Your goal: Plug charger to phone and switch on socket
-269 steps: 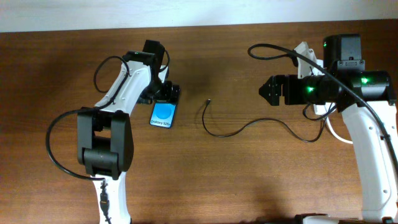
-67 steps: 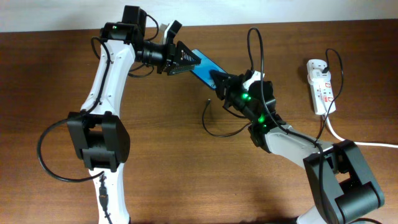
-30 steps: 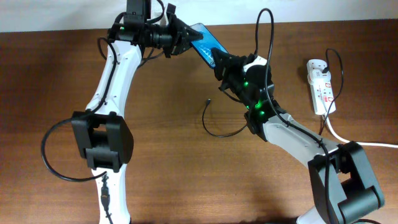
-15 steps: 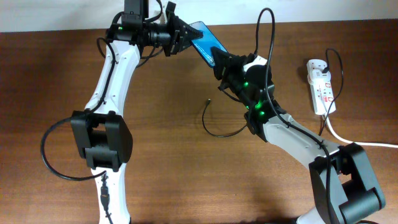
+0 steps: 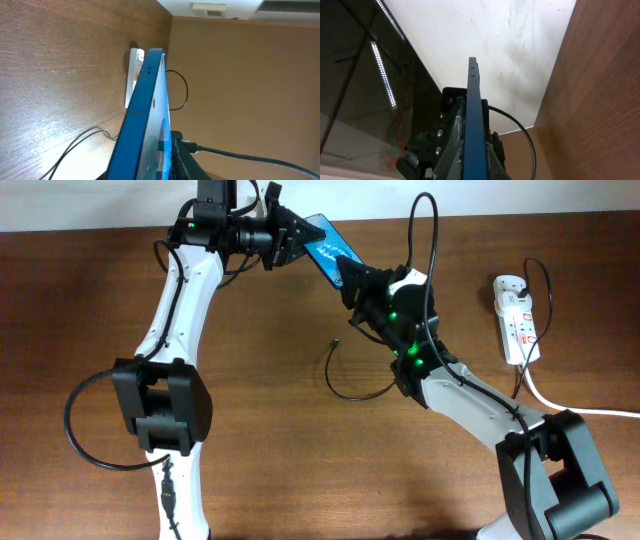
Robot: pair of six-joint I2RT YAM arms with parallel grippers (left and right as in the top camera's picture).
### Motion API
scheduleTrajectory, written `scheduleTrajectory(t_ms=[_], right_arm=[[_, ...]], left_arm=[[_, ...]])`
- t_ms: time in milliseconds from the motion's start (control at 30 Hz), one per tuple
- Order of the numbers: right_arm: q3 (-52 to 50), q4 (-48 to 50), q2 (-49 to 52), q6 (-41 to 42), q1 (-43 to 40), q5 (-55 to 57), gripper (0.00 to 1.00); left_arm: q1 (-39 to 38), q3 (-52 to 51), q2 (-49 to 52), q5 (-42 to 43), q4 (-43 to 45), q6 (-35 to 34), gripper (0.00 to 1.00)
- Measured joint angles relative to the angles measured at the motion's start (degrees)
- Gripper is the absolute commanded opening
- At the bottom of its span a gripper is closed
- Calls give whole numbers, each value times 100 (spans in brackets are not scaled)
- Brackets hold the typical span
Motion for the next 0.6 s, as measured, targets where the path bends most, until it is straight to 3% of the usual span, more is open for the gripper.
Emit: scheduleTrajectory(t_ms=[267, 333, 500, 600], right_arm=[[0, 2, 0, -24, 17, -2, 4], [0, 2, 0, -57, 20, -4, 4], [15, 50, -20, 271, 72, 7, 4], [15, 46, -24, 225, 72, -2, 11]], left_arm=[[0, 0, 0, 0, -2, 0, 23], [0, 0, 0, 0, -2, 0, 0], [72, -4, 0, 254, 61, -225, 0], [76, -4, 0, 273, 66, -216, 0]])
